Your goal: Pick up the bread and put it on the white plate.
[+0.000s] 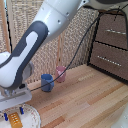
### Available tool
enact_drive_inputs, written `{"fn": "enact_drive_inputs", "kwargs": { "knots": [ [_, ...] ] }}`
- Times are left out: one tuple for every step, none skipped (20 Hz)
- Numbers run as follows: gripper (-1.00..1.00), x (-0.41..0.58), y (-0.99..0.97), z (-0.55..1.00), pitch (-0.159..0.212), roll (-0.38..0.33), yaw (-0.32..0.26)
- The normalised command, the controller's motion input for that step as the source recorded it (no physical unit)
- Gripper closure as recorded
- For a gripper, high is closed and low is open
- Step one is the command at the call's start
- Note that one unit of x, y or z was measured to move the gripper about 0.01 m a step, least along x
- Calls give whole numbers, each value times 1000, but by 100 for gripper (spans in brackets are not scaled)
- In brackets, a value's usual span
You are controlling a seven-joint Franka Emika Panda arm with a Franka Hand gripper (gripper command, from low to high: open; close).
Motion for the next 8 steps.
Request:
{"fn": "enact_drive_inputs", "kwargs": {
  "knots": [
    [-100,194,-174,571,-102,-62,35],
    [-100,254,-194,686,-141,-68,31],
    [-100,294,-217,674,-163,-70,9],
    [-100,409,-206,569,-199,-61,0],
    [-100,460,-206,471,-237,-33,0],
    [-100,586,-154,329,-278,-47,0],
    [-100,583,-151,326,-278,-57,0],
    [-100,529,-131,320,-279,-79,-23]
  ]
}}
